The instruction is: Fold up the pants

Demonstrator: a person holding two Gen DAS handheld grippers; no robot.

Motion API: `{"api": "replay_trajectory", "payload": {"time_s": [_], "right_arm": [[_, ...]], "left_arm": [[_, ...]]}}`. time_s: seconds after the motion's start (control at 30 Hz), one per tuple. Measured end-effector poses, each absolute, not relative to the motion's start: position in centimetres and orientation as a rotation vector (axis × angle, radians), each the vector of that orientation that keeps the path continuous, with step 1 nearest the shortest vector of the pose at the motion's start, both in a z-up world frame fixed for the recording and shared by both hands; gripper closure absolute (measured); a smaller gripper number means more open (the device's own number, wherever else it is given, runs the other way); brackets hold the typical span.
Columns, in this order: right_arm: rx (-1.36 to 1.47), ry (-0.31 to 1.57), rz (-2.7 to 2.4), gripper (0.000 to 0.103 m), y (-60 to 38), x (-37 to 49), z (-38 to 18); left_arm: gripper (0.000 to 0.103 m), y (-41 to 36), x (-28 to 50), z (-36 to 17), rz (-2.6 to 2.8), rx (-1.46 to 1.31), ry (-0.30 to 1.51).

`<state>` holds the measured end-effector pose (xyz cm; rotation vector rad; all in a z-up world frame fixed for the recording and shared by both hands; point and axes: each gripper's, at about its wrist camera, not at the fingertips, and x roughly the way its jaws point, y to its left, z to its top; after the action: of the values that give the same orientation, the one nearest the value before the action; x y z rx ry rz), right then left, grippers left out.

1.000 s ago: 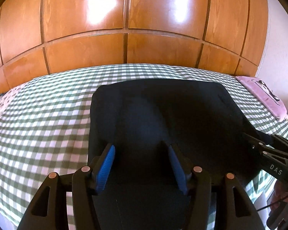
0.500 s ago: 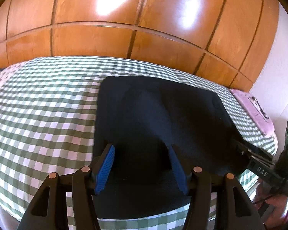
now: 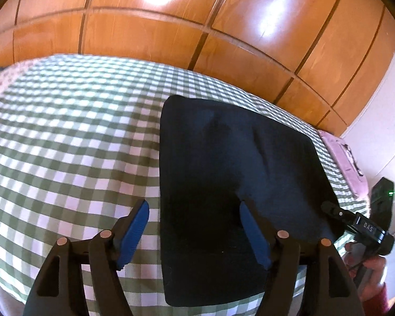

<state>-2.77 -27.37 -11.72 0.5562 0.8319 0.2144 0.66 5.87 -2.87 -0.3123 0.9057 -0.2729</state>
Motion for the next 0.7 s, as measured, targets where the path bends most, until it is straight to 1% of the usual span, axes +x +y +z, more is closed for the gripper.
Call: {"api": "replay_trajectory", "payload": {"time_s": [0.1,0.43,0.53,0.57,0.7], "right_arm": [[0.614,0.851,0.256,0.017,-28.0,-2.5,-12.4],[0.628,0.878,0.326,0.016,-28.5,-1.7,-12.7],[0.632,0.886,0.341,0.016,-28.5,-0.7,-12.6],[0.627,0.888,0.347,0.014,-28.3,-0.5,-12.6],[0.601,0.896,0.390,0.015,-27.5,0.3,-12.4]], "left_arm": [[0.029,5.9,1.0,-3.0,-0.304,-0.314,0.922],[0.029,6.2,1.7,-3.5,-0.379,-0.338,0.956],[0.029,6.4,1.9,-4.0,-0.400,-0.371,0.966],[0.029,6.5,2.0,-4.1,-0.411,-0.385,0.969],[0.029,7.6,2.7,-5.3,-0.478,-0.502,1.011]]}}
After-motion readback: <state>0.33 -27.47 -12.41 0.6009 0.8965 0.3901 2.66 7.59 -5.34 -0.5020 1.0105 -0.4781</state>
